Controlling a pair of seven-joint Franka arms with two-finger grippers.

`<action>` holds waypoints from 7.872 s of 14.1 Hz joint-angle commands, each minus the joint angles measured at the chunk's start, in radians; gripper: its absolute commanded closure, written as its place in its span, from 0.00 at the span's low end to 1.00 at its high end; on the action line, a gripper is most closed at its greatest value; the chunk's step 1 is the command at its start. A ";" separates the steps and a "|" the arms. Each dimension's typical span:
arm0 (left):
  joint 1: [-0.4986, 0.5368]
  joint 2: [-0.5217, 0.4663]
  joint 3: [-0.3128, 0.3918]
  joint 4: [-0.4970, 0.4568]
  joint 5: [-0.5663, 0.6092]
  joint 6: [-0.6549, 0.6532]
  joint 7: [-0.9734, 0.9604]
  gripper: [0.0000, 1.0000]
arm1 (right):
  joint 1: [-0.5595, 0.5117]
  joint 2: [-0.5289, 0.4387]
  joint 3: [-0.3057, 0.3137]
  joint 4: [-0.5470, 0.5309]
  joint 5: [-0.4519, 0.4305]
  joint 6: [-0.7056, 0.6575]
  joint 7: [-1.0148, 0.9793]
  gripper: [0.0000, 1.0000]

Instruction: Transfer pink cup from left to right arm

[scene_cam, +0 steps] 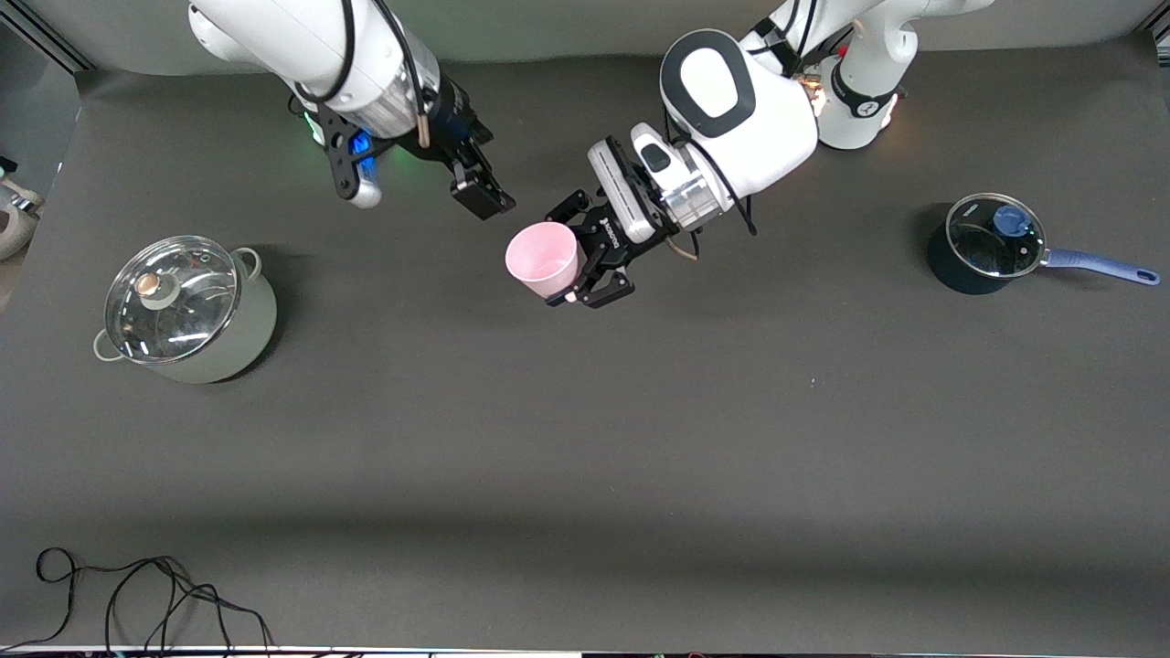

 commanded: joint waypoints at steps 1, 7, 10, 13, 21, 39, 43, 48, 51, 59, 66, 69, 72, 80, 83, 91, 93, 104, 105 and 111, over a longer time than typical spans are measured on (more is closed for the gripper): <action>-0.008 -0.008 0.008 0.009 -0.018 0.009 -0.010 0.65 | 0.039 0.058 -0.010 0.048 -0.024 0.040 0.055 0.01; -0.007 -0.008 0.008 0.009 -0.018 0.009 -0.011 0.65 | 0.039 0.083 -0.010 0.060 -0.027 0.079 0.055 0.01; -0.005 -0.008 0.008 0.009 -0.018 0.009 -0.011 0.64 | 0.038 0.100 -0.012 0.110 -0.030 0.079 0.057 0.01; -0.004 -0.008 0.008 0.009 -0.019 0.009 -0.011 0.64 | 0.039 0.109 -0.010 0.112 -0.066 0.079 0.055 0.01; -0.002 -0.006 0.008 0.007 -0.019 0.009 -0.014 0.62 | 0.039 0.152 -0.010 0.117 -0.069 0.099 0.054 0.48; 0.004 -0.003 0.016 0.001 -0.019 0.011 -0.016 0.15 | 0.025 0.152 -0.018 0.115 -0.075 0.106 -0.141 1.00; 0.013 0.014 0.019 0.000 -0.015 0.009 -0.014 0.02 | -0.002 0.149 -0.029 0.095 -0.121 0.096 -0.348 1.00; 0.030 0.069 0.048 -0.012 -0.008 0.080 -0.013 0.01 | -0.091 0.138 -0.068 0.055 -0.170 0.019 -0.726 1.00; 0.090 0.110 0.054 -0.014 -0.005 0.034 -0.013 0.01 | -0.093 0.129 -0.146 0.014 -0.201 -0.013 -0.973 1.00; 0.304 0.103 0.057 -0.098 0.076 -0.291 -0.051 0.01 | -0.090 0.034 -0.438 -0.251 -0.222 0.048 -1.593 1.00; 0.540 0.089 0.062 -0.079 0.634 -0.800 -0.714 0.01 | -0.090 0.005 -0.447 -0.593 -0.224 0.439 -1.644 1.00; 0.646 0.090 0.062 -0.019 0.841 -1.073 -0.948 0.01 | -0.096 0.020 -0.479 -0.701 -0.221 0.585 -1.698 1.00; 0.700 0.089 0.064 0.058 1.058 -1.298 -1.193 0.01 | -0.128 0.066 -0.487 -0.747 -0.208 0.672 -1.721 1.00; 0.699 0.054 0.064 0.319 1.533 -1.612 -1.510 0.00 | -0.169 0.192 -0.487 -0.745 -0.044 0.729 -1.871 1.00; 0.716 0.031 0.068 0.339 1.646 -1.687 -1.666 0.01 | -0.169 0.201 -0.487 -0.742 -0.041 0.738 -1.870 1.00; 0.854 -0.149 0.065 0.221 1.745 -1.613 -1.848 0.00 | -0.157 0.154 -0.486 -0.706 -0.044 0.718 -1.871 0.06; 0.854 -0.201 0.067 0.160 1.740 -1.547 -1.857 0.00 | -0.157 0.132 -0.487 -0.663 -0.044 0.665 -1.865 0.01; 0.729 -0.301 0.227 0.118 1.624 -1.470 -1.864 0.00 | -0.157 -0.066 -0.538 -0.260 -0.190 0.067 -1.805 0.00; 0.620 -0.304 0.343 0.119 1.622 -1.468 -1.863 0.00 | -0.159 -0.075 -0.546 -0.221 -0.222 0.022 -1.809 0.00; 0.043 -0.338 0.904 0.110 1.592 -1.451 -1.866 0.00 | -0.162 -0.080 -0.596 -0.114 -0.234 -0.066 -1.819 0.00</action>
